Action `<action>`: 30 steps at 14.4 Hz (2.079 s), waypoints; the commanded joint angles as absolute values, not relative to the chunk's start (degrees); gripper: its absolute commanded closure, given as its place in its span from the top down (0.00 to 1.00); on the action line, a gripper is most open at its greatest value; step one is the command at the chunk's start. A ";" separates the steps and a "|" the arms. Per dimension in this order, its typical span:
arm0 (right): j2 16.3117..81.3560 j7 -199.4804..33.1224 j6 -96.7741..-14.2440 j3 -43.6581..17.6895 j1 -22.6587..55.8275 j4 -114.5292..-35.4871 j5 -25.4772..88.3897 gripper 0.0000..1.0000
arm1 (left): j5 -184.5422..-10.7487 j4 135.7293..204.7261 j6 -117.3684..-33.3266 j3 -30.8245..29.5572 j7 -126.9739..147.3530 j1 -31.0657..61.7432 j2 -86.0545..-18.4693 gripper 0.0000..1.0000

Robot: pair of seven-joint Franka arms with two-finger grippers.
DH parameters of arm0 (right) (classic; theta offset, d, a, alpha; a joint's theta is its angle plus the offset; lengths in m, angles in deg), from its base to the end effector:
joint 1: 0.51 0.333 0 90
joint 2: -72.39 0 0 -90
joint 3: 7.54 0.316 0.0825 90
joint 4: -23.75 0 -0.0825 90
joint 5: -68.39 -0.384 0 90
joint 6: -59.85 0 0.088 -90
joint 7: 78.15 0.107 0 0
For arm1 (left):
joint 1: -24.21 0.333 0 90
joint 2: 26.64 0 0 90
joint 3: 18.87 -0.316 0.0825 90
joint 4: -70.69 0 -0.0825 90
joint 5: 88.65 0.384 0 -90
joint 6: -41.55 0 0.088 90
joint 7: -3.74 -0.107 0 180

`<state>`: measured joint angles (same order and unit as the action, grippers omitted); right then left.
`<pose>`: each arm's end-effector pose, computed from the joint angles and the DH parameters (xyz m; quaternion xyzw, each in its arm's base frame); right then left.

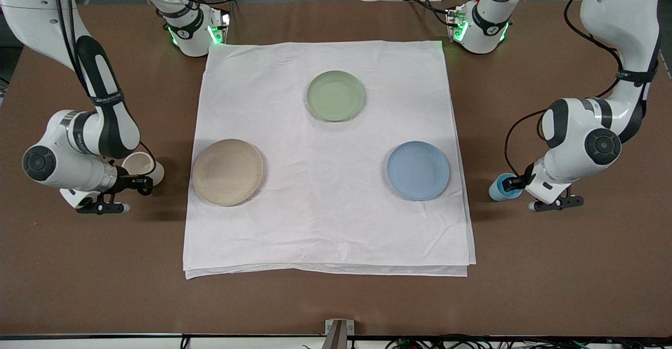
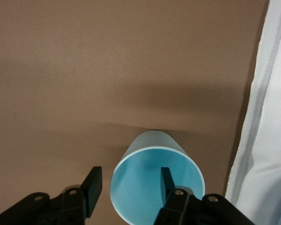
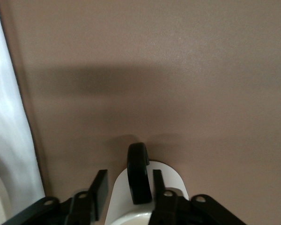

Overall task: Place blue cup in blue plate and white mug in gray plate
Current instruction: 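Grasp the mug with the right gripper while the left gripper grasps the cup, then lower the mug onto the beige plate while the left gripper lowers the cup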

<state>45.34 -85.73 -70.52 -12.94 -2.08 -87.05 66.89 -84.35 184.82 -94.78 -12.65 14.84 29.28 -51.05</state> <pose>0.6054 -0.0715 0.2312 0.9979 0.0000 -0.0651 0.0041 0.6058 -0.0095 0.2446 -0.9978 -0.0636 0.0171 0.0048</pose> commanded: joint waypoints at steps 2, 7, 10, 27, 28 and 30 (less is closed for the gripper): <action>46.37 -86.94 -71.29 -12.46 -2.62 -88.58 66.19 0.00 | -83.38 185.21 -95.56 -12.54 15.96 29.31 -51.34 0.31; 52.07 -76.77 -59.26 -11.23 0.88 -86.11 63.65 0.00 | -83.38 185.39 -94.16 -12.19 16.66 29.14 -48.36 0.00; 54.72 -69.12 -59.67 -7.72 3.34 -88.39 57.86 0.00 | -83.38 185.39 -89.68 -8.53 21.20 28.78 -43.62 0.00; 56.29 -64.16 -44.03 -8.76 10.13 -74.21 64.22 1.00 | -83.29 182.77 -88.36 2.66 47.77 24.21 -47.21 1.00; 56.56 -66.09 -38.21 -8.77 8.90 -70.16 66.00 1.00 | -83.21 181.62 -87.57 2.40 47.51 24.21 -46.08 1.00; 57.27 -71.97 -29.84 -8.77 6.09 -64.95 66.45 1.00 | -83.12 177.59 -83.98 2.31 47.07 26.57 -43.88 1.00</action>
<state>57.05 -67.05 -36.63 -9.27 9.15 -69.78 65.05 -84.34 180.78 -88.26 2.30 46.97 24.50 -47.20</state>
